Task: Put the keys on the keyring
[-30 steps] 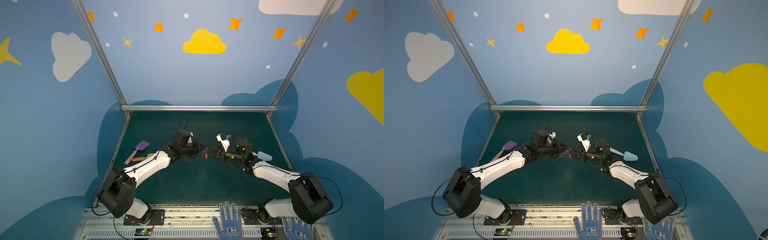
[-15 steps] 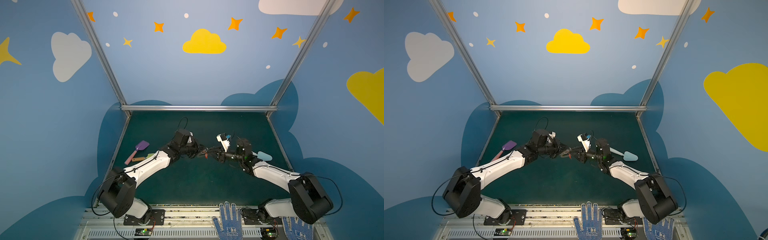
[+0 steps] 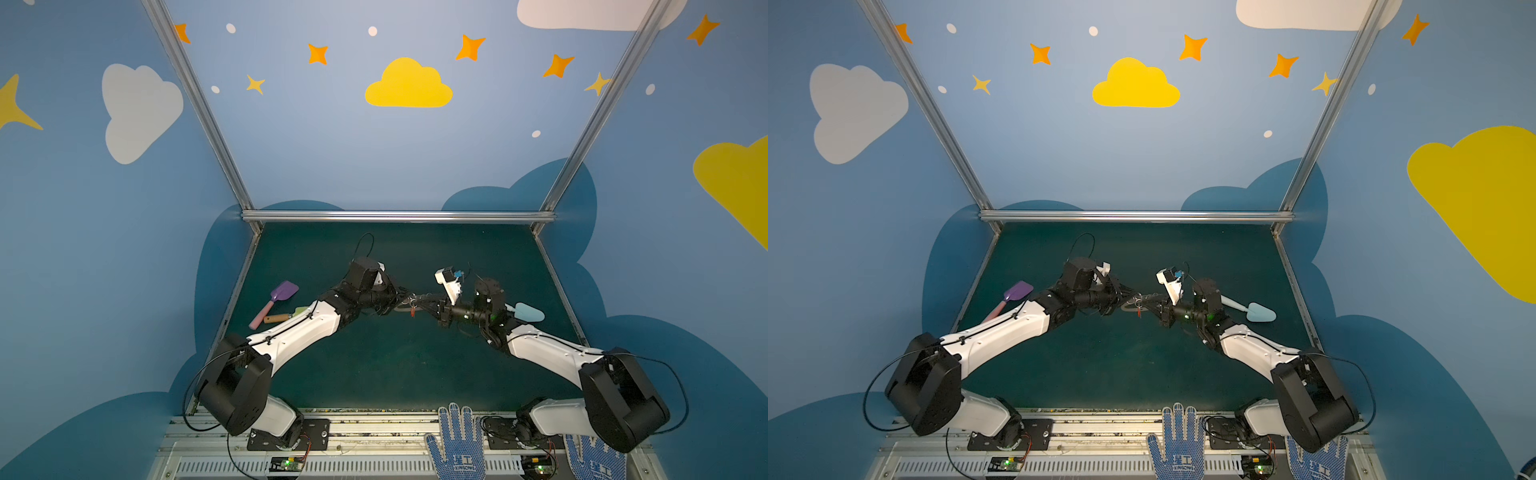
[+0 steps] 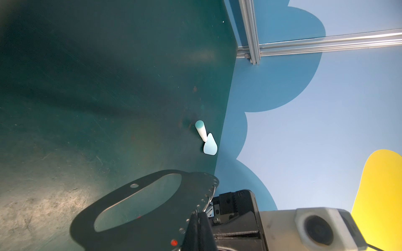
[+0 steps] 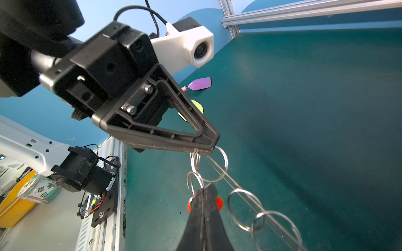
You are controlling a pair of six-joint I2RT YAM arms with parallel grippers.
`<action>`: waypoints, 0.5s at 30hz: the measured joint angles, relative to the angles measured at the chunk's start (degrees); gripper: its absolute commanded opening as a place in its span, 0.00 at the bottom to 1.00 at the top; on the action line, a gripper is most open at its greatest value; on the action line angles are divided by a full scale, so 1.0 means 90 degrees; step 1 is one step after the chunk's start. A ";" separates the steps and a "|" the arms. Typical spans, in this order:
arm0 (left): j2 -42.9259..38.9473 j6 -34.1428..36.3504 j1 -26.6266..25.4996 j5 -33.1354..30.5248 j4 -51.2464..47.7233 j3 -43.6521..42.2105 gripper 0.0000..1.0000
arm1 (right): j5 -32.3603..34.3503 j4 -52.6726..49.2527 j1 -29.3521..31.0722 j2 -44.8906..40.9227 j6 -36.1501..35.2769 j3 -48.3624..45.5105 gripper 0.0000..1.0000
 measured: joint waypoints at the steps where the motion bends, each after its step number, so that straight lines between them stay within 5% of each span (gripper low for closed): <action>1: -0.0007 0.0000 0.0000 0.0002 0.0005 0.0000 0.04 | 0.0019 0.0002 0.0000 -0.0024 0.0007 -0.0007 0.00; 15: -0.0134 -0.0044 -0.0002 -0.0012 0.0053 0.0000 0.04 | 0.0636 0.1056 -0.0010 -0.0364 0.0787 -0.0670 0.00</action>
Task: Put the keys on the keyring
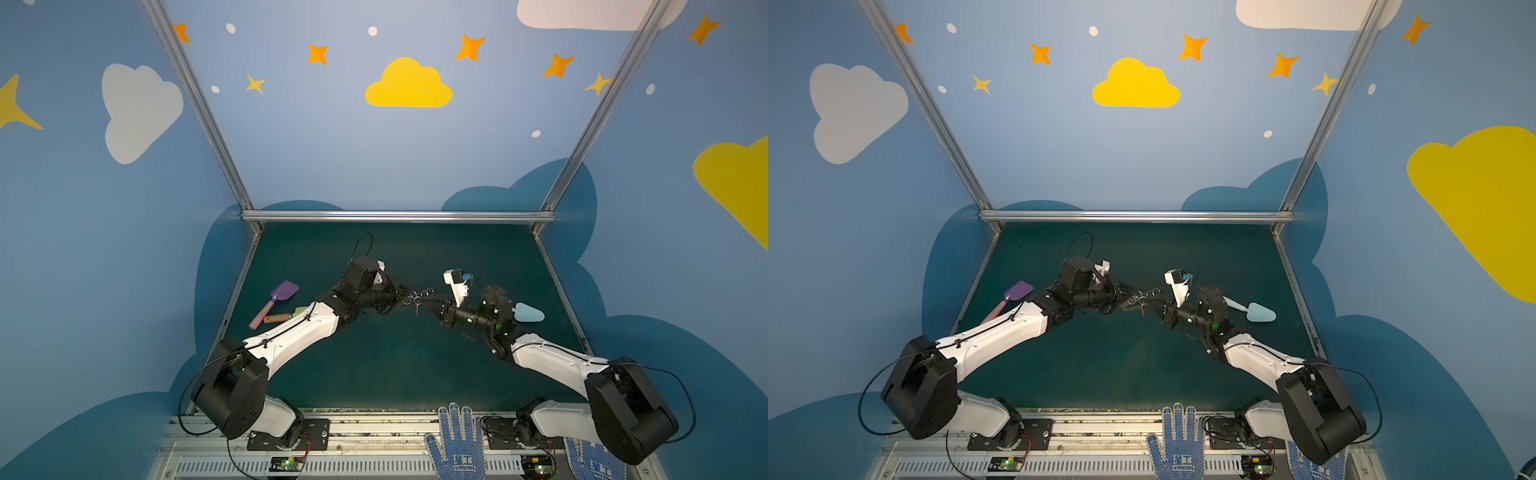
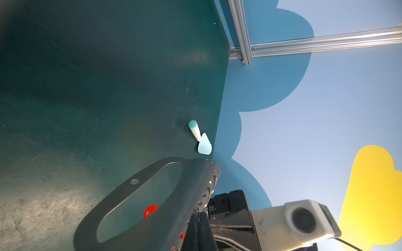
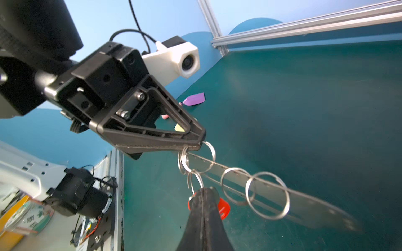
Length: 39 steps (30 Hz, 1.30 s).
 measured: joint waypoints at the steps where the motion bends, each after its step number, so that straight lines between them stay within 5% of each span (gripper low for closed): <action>1: 0.0000 -0.0002 -0.0002 0.0000 0.0000 0.0000 0.04 | 0.0061 0.0119 0.0000 -0.0002 0.0073 -0.0061 0.00; 19: -0.0017 -0.0056 -0.0010 -0.0005 0.0141 -0.0002 0.04 | 0.0508 0.1180 0.0051 -0.0002 0.0821 -0.0415 0.01; 27: -0.0017 -0.0085 0.0005 -0.0022 0.0136 -0.0002 0.04 | 0.0614 0.1066 0.0141 -0.0075 0.0801 -0.0512 0.18; 35: -0.0017 -0.0085 0.0029 -0.0019 0.0129 -0.0002 0.04 | 0.0631 0.0313 0.0141 -0.0916 0.0425 -0.0544 0.21; 39: -0.0017 -0.0078 0.0032 0.0000 0.0117 -0.0002 0.04 | 0.0481 -0.0517 0.0141 -0.1222 -0.0029 -0.0342 0.35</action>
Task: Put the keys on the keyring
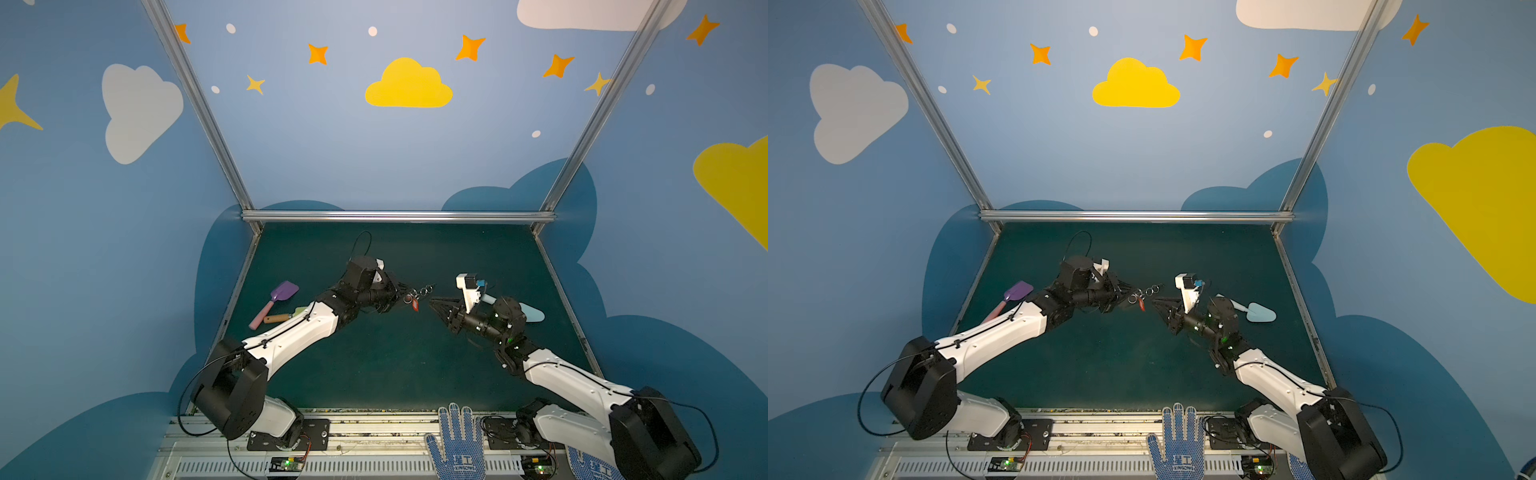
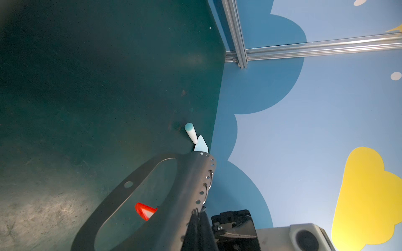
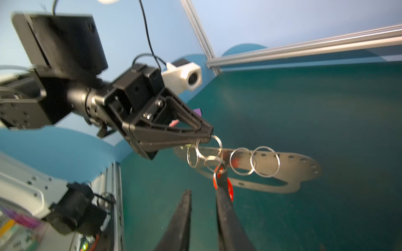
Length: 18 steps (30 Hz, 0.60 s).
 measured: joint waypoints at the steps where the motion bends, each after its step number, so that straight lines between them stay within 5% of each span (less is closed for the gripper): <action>1: 0.0000 0.0002 0.0002 0.0007 -0.0010 0.0000 0.04 | -0.0036 -0.0177 0.0000 -0.0007 -0.0119 0.0092 0.38; 6: 0.0000 0.0095 0.0017 0.0131 -0.0109 0.0007 0.04 | -0.0158 -0.1061 0.0041 0.0002 -0.0940 0.0651 0.40; 18: 0.0000 0.0294 0.0073 0.0333 -0.0379 0.0155 0.04 | -0.0168 -0.1008 0.0151 0.0379 -0.2747 0.0612 0.38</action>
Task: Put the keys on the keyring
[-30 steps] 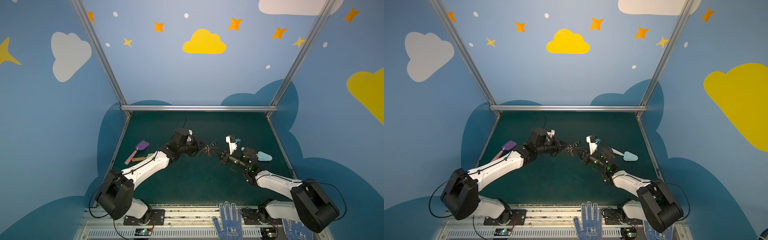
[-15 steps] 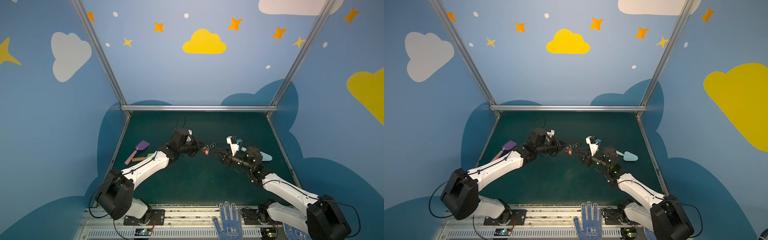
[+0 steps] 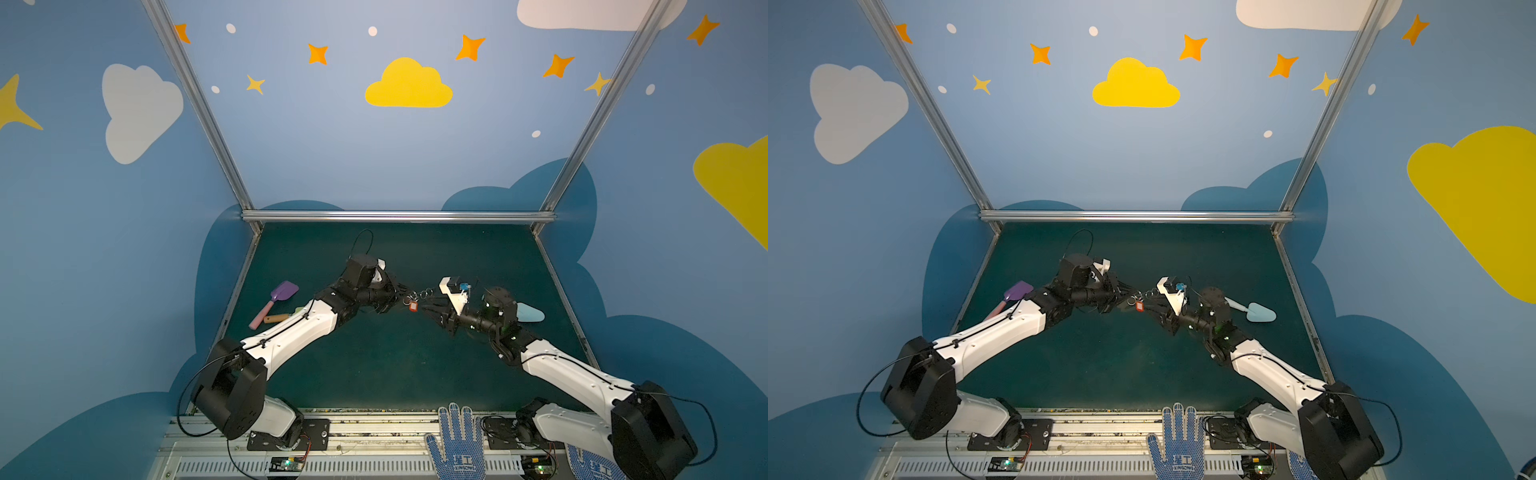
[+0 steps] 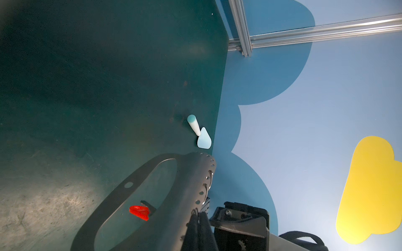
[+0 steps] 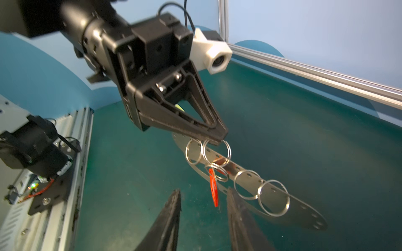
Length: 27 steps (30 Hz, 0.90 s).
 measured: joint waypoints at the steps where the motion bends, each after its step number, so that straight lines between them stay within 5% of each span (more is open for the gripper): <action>1: 0.0000 0.0002 0.0000 0.0010 0.0000 0.0000 0.04 | 0.0002 0.0015 0.0000 0.0046 -0.0068 0.0002 0.38; 27: 0.0000 0.0002 0.0000 0.0316 0.0017 0.0000 0.04 | 0.0180 0.0566 0.0255 0.0566 -0.1178 0.0117 0.33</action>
